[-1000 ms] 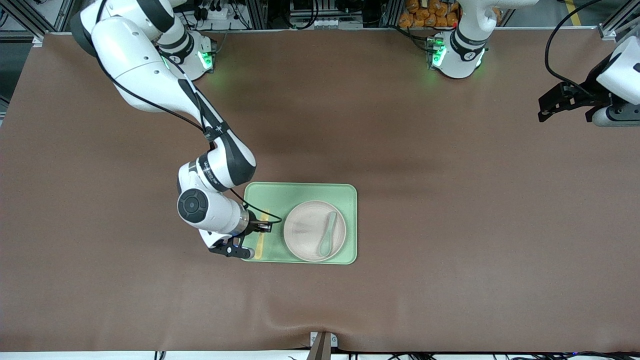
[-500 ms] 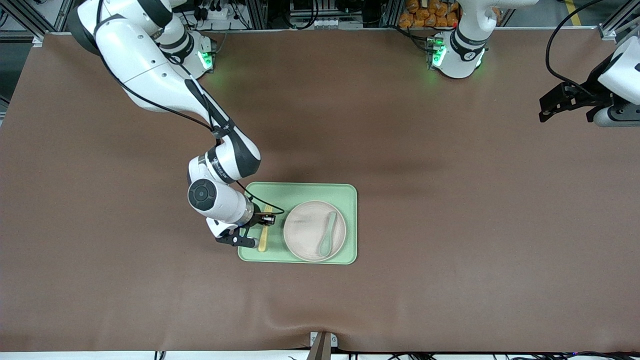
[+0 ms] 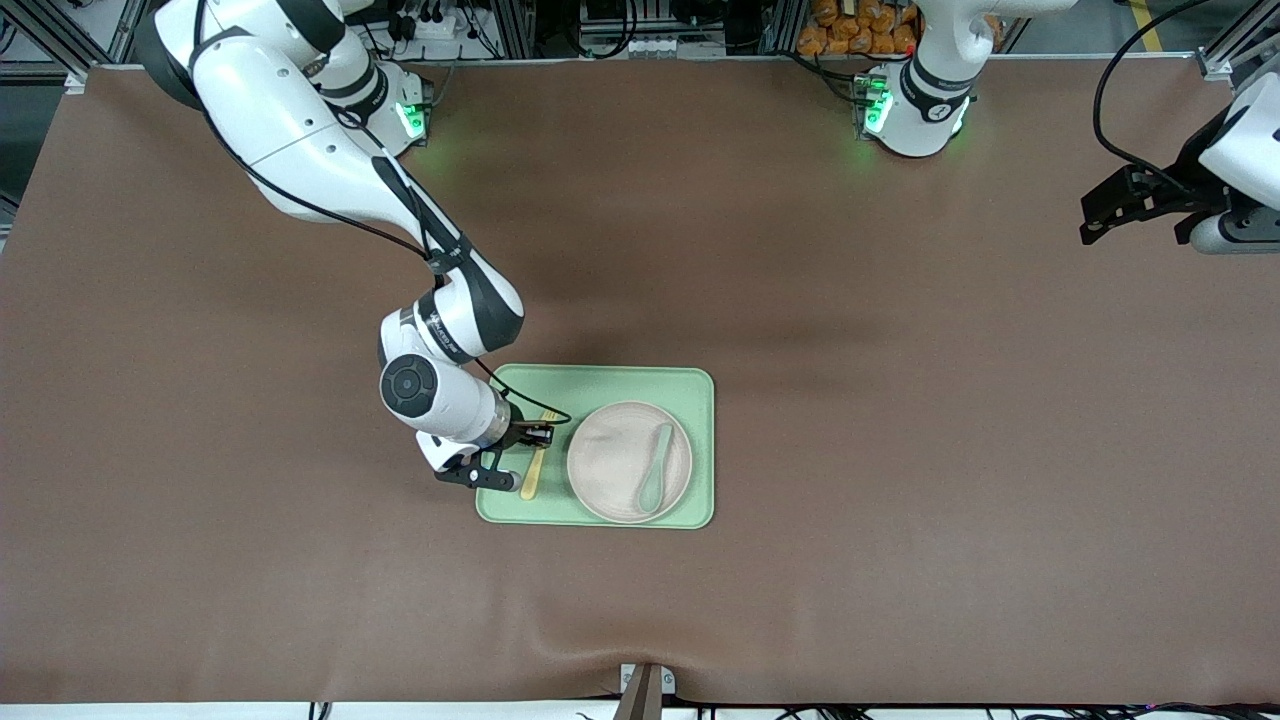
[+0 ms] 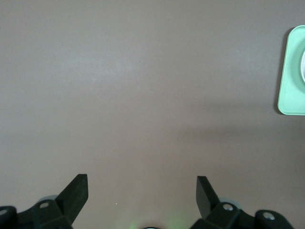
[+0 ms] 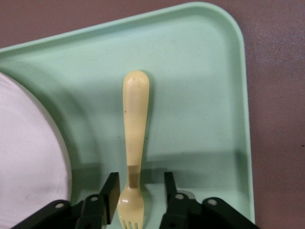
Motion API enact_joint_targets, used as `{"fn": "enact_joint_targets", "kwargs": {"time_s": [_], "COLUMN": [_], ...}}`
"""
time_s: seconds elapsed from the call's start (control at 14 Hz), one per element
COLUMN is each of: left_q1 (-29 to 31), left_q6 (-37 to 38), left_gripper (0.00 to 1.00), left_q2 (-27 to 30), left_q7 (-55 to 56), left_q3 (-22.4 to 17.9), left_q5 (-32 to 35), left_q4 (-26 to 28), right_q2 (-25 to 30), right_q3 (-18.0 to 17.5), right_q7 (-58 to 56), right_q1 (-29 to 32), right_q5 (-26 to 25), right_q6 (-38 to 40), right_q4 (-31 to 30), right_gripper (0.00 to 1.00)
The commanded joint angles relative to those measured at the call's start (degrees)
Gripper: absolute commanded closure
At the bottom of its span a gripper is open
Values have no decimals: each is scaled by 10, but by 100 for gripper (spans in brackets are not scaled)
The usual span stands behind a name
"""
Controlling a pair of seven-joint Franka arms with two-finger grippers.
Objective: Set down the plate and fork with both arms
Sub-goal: 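Lower the fork onto the tray and open the right gripper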
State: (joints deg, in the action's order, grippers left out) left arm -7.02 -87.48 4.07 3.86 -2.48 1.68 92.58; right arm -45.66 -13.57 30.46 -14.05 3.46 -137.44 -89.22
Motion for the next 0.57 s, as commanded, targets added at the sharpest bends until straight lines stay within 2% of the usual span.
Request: {"fn": "enact_joint_targets", "kwargs": {"time_s": [0.0,0.07,0.5], "left_q1": [8,8,7], "left_q6": [-2,-2,-15], "left_gripper": [0,0,0], "left_q2": [11,10,9], "left_q7": [-12,-11,-11], "left_q3": [1,1,3], "left_q5": [-8,-8,-5], "left_q4": [6,6,8], "right_q2": [25,29,75], "right_q3": [-3,-3,-3], "right_q7": [-4,-3,-4], "right_q1": [5,6,54], "right_q5": [-3,-3,-2], "right_q6": [0,10,199], "right_q4": [-11,1,113], "right_gripper": [5,0,0]}}
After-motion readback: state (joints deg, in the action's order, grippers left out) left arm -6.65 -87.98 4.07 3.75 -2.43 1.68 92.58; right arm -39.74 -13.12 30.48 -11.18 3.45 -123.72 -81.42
